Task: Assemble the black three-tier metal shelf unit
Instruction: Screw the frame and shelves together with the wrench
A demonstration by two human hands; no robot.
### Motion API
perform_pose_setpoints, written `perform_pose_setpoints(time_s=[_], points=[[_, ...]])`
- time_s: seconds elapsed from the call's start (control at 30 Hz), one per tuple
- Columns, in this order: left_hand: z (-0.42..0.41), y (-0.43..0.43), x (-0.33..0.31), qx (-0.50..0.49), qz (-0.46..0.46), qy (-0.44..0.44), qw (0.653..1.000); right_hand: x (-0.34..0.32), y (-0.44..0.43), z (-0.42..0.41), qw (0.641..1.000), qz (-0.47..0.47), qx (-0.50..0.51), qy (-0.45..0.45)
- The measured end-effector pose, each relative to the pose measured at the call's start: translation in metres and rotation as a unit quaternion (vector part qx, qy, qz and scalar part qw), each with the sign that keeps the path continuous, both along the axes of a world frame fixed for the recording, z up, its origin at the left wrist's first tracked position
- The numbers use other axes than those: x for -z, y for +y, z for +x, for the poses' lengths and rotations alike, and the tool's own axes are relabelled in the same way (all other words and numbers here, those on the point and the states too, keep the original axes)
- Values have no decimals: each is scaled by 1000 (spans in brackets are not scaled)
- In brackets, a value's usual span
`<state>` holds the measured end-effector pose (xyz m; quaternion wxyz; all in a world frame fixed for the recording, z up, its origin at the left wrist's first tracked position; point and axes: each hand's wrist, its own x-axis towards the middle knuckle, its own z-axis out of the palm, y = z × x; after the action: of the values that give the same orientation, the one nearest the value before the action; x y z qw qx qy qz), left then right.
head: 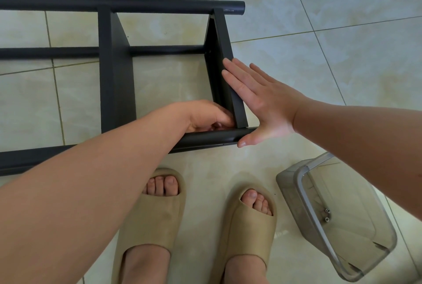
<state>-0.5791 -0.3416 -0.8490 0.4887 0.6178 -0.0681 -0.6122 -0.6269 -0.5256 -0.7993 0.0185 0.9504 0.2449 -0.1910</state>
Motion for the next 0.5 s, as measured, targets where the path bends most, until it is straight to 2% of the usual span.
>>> perform_pose_setpoints(time_s=[0.5], points=[[2,0,1,-10,-11,16,1000,-1,0,0,1000,-3,1,3]])
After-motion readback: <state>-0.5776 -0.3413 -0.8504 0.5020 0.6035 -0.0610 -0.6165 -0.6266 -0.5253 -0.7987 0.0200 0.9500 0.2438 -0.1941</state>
